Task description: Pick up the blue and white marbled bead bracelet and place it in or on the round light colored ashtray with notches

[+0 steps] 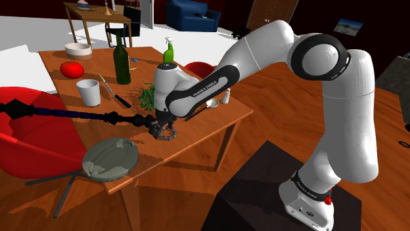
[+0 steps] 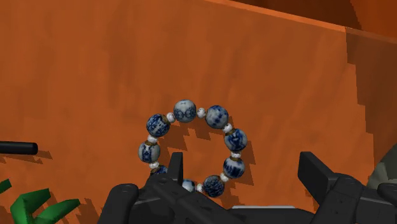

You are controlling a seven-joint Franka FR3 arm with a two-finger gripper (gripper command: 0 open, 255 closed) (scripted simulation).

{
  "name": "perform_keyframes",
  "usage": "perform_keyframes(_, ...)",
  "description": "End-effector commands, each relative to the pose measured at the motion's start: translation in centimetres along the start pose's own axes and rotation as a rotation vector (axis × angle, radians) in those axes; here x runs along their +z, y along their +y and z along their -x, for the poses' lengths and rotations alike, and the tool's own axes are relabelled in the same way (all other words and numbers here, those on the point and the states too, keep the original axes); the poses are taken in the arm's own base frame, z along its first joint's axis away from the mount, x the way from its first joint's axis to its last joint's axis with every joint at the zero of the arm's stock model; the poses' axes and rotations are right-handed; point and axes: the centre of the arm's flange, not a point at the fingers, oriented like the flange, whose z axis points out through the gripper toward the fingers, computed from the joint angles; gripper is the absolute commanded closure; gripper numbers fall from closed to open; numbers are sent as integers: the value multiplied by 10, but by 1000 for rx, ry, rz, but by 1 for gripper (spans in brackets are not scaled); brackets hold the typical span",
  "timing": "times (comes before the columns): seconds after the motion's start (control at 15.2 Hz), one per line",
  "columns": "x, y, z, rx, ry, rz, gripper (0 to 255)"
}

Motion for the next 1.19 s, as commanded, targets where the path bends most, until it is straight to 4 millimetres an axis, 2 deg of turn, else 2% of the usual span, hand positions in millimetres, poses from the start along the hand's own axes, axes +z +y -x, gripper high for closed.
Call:
perform_keyframes(0.0, 10, -1, -1, 0, 0, 0, 0)
perform_keyframes(0.2, 29, -1, -1, 0, 0, 0, 0)
perform_keyframes(0.73, 29, -1, -1, 0, 0, 0, 0)
perform_keyframes(0.79, 29, -1, -1, 0, 0, 0, 255)
perform_keyframes(1.12, 29, -2, 0, 0, 0, 0, 255)
